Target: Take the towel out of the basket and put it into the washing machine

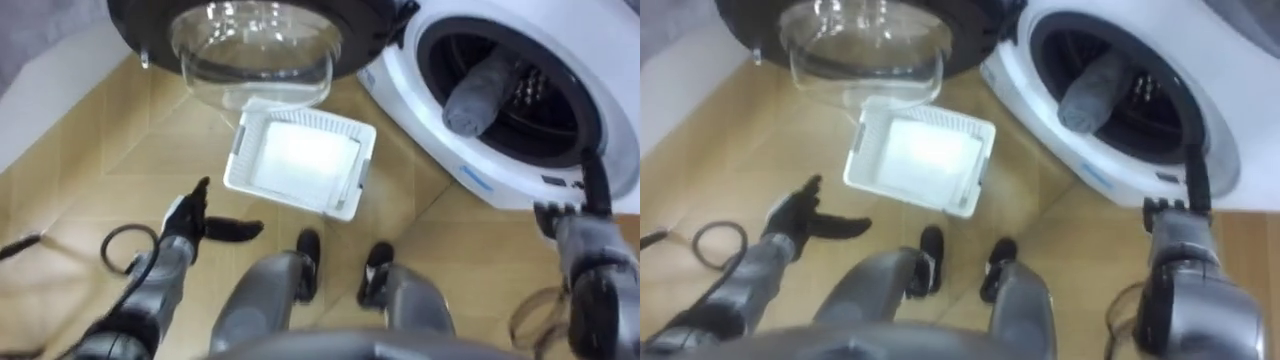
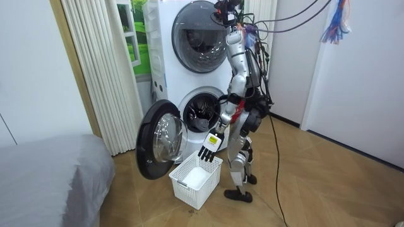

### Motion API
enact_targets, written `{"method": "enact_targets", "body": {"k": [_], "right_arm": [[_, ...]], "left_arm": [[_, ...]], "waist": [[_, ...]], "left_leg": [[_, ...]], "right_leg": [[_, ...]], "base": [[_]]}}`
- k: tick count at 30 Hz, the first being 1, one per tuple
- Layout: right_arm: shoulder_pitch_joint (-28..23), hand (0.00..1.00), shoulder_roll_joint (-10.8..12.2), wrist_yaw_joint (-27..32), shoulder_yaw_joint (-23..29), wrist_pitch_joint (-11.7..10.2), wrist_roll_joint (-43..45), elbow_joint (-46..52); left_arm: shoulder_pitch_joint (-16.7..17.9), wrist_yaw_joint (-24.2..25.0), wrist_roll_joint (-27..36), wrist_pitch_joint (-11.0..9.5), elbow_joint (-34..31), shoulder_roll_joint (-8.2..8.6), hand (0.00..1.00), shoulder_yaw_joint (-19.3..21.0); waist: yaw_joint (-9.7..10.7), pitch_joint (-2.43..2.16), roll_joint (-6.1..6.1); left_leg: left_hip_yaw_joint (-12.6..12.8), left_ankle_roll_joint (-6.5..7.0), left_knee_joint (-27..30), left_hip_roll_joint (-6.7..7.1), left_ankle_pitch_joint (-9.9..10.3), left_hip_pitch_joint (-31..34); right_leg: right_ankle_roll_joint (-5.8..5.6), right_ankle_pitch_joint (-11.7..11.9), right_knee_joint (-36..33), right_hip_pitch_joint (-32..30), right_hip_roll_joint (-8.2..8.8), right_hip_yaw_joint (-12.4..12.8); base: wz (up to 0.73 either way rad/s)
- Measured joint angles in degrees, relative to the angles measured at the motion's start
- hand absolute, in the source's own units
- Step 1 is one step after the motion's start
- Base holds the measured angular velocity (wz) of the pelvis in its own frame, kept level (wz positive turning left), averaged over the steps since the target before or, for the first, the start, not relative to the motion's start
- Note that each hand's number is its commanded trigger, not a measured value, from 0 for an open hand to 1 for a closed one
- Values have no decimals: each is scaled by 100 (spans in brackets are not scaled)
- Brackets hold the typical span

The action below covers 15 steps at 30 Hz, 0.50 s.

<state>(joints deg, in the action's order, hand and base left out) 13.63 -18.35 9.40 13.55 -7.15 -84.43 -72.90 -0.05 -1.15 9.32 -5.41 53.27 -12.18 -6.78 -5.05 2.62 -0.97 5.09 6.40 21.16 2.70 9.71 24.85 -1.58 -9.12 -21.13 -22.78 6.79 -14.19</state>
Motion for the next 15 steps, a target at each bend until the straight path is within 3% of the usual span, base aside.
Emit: {"method": "enact_targets", "body": {"k": [2, 3, 4, 5, 8, 11, 15], "right_arm": [[-604, 0, 66, -129, -379, 10, 815, -132], [-766, 0, 90, -165, -462, 18, 1136, -135], [-1059, 0, 121, -238, -641, 29, 1894, -94], [-1347, 0, 155, -273, -763, 36, 2741, -23], [-1622, 0, 251, -319, -1401, 65, 4718, -14], [-1658, 0, 444, -397, -1792, 85, 5933, -21], [-1686, 0, 629, -541, -1868, 86, 6371, -6]], "left_arm": [[253, -105, -103, -76, 197, -24, 0, 184], [338, -135, -147, -121, 245, -25, 0, 263], [515, -251, -275, -131, 275, -27, 0, 400], [652, -327, -331, -133, 296, -11, 0, 568], [869, -471, -429, -137, 508, -2, 0, 771], [854, -496, -428, -155, 772, 44, 0, 766], [889, -524, -427, -178, 951, 158, 0, 781]], "waist": [[7, -113, 40], [21, -148, 47], [48, -218, 65], [41, -243, 70], [37, -253, 15], [43, -233, -58], [53, -226, -76]], "left_leg": [[-3, -47, -239, -14, 30, -424], [-4, -56, -314, -15, 35, -538], [-14, -72, -413, -21, 39, -726], [-12, -91, -514, -29, 48, -917], [37, -151, -776, -54, 42, -1348], [73, -201, -875, -108, 57, -1638], [84, -227, -980, -127, 73, -1944]], "right_leg": [[-10, 10, 256, 421, -68, 17], [-11, 10, 312, 521, -77, 10], [-11, 10, 425, 715, -98, -6], [-12, 9, 508, 886, -124, 5], [8, 21, 691, 1232, -207, 121], [21, 29, 771, 1494, -267, 132], [32, 36, 960, 1848, -308, 138]], "base": [[-8], [-4], [-5], [-7], [-23], [-8], [-1]]}}
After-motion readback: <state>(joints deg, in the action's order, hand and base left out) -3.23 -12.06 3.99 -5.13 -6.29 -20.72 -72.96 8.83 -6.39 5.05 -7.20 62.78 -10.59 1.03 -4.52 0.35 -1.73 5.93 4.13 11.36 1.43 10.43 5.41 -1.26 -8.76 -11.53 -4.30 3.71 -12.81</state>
